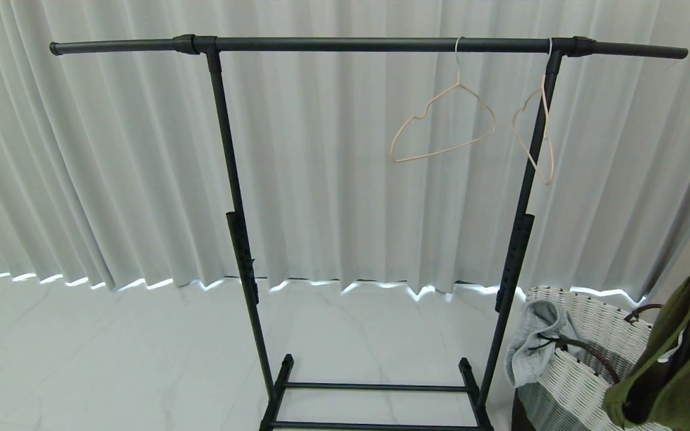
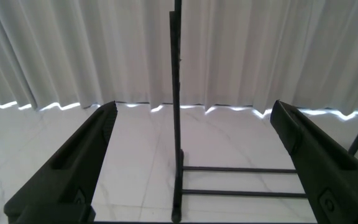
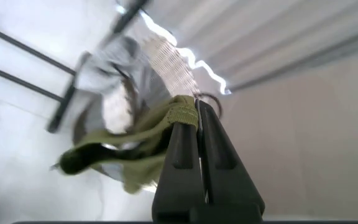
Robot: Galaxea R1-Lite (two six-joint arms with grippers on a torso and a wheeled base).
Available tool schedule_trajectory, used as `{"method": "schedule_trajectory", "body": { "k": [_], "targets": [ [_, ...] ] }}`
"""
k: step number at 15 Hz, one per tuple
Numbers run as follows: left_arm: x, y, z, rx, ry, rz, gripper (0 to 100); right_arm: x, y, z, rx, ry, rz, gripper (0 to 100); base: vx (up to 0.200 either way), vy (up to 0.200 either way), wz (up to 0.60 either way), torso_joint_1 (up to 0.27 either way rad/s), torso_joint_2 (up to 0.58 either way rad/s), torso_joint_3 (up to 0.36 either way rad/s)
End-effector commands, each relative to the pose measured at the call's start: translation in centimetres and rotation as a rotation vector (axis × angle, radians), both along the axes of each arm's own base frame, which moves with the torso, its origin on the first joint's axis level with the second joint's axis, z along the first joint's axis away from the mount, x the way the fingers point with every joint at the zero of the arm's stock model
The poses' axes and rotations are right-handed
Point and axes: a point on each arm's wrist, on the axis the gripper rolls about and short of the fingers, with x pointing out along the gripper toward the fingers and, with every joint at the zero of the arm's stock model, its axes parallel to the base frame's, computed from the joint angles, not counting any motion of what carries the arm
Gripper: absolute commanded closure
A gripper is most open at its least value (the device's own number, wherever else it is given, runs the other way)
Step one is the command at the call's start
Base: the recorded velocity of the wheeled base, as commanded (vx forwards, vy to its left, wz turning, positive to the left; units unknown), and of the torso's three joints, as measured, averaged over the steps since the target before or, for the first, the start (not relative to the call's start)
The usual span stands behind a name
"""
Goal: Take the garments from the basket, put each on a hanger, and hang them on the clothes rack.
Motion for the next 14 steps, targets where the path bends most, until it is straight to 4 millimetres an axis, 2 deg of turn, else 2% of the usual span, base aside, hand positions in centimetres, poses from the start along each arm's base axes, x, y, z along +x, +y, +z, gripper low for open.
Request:
{"method": "schedule_trajectory", "body": {
  "k": [1, 4, 8, 11, 12, 13, 14],
  "targets": [
    [0.0, 0.0, 0.0, 0.008, 0.001, 0.000, 0, 0.4, 1.9, -0.1, 0.049, 0.021, 0.087, 100, 0.000, 0.000, 0.00, 0.000, 0.00, 0.000],
    [0.0, 0.0, 0.0, 0.083, -0.001, -0.006, 0, 0.2, 4.6, 0.4, 0.147, 0.034, 0.191, 100, 0.000, 0.000, 0.00, 0.000, 0.00, 0.000],
    [0.0, 0.0, 0.0, 0.072, -0.003, -0.006, 0, -0.3, 8.5, 1.3, 0.288, 0.073, 0.318, 100, 0.000, 0.000, 0.00, 0.000, 0.00, 0.000],
    [0.0, 0.0, 0.1, 0.068, -0.010, -0.007, 0, -0.8, 10.6, 1.8, 0.385, 0.107, 0.366, 100, 0.000, 0.000, 0.00, 0.000, 0.00, 0.000],
    [-0.2, 0.0, 1.3, 0.066, -0.061, -0.012, 0, -0.9, 10.8, 2.0, 0.401, 0.105, 0.373, 100, 0.000, 0.000, 0.00, 0.000, 0.00, 0.000],
    [0.3, 0.0, 5.6, 0.002, -0.080, -0.032, 0, -1.0, 10.9, 2.3, 0.409, 0.100, 0.379, 100, 0.000, 0.000, 0.00, 0.000, 0.00, 0.000],
    [1.8, 0.0, 9.9, -0.040, -0.071, -0.014, 0, -1.0, 10.9, 2.6, 0.424, 0.092, 0.380, 100, 0.000, 0.000, 0.00, 0.000, 0.00, 0.000]
  ]
}}
